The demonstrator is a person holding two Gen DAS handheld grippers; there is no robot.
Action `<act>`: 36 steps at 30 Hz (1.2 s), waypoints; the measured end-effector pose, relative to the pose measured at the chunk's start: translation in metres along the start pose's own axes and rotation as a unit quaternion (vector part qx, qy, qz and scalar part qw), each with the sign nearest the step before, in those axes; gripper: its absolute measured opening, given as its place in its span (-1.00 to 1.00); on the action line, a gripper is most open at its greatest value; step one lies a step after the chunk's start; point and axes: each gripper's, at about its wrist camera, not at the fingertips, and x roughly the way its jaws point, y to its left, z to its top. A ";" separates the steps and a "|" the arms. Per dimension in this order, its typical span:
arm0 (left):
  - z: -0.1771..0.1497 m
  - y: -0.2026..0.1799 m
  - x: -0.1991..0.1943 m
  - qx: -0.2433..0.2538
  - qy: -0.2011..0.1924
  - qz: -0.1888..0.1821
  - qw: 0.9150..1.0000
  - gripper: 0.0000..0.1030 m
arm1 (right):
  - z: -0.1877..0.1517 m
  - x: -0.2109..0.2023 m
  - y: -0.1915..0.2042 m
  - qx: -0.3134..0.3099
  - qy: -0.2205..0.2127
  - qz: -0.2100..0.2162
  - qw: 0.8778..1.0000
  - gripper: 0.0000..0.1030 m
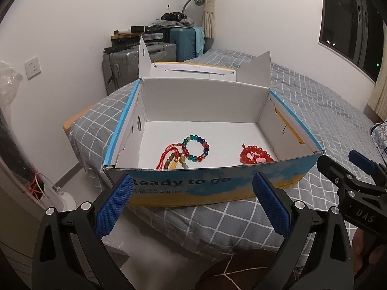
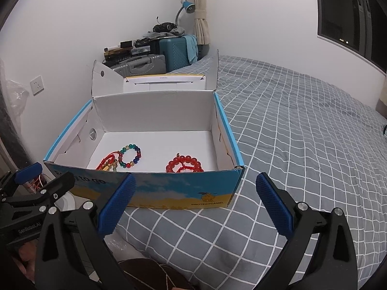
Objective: Organize jewelry
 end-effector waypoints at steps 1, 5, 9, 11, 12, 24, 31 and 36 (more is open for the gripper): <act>0.000 -0.001 0.000 0.001 0.000 0.002 1.000 0.89 | 0.000 0.000 -0.001 0.000 0.000 0.000 1.000 0.85; 0.001 -0.002 0.004 -0.001 0.015 -0.006 1.000 0.89 | 0.000 0.000 -0.002 0.001 0.001 -0.003 1.000 0.85; 0.001 -0.002 0.005 0.002 0.012 0.005 1.000 0.89 | 0.000 0.000 -0.003 0.001 0.001 -0.004 1.000 0.85; 0.001 -0.002 0.006 0.000 0.010 -0.003 1.000 0.89 | 0.000 0.000 -0.002 0.001 0.002 -0.004 1.000 0.85; 0.000 -0.002 0.007 -0.001 0.012 -0.009 1.000 0.89 | 0.000 0.001 -0.002 0.000 0.002 -0.004 1.000 0.85; 0.001 -0.011 0.001 0.029 -0.014 0.015 0.999 0.89 | 0.000 0.000 -0.002 0.001 0.002 -0.003 1.000 0.85; 0.001 -0.009 0.000 0.025 -0.010 0.011 1.000 0.89 | -0.001 0.000 -0.001 0.001 0.003 -0.003 1.000 0.85; -0.001 -0.006 0.001 0.014 -0.001 0.010 1.000 0.89 | -0.001 0.000 -0.001 0.001 0.004 -0.003 1.000 0.85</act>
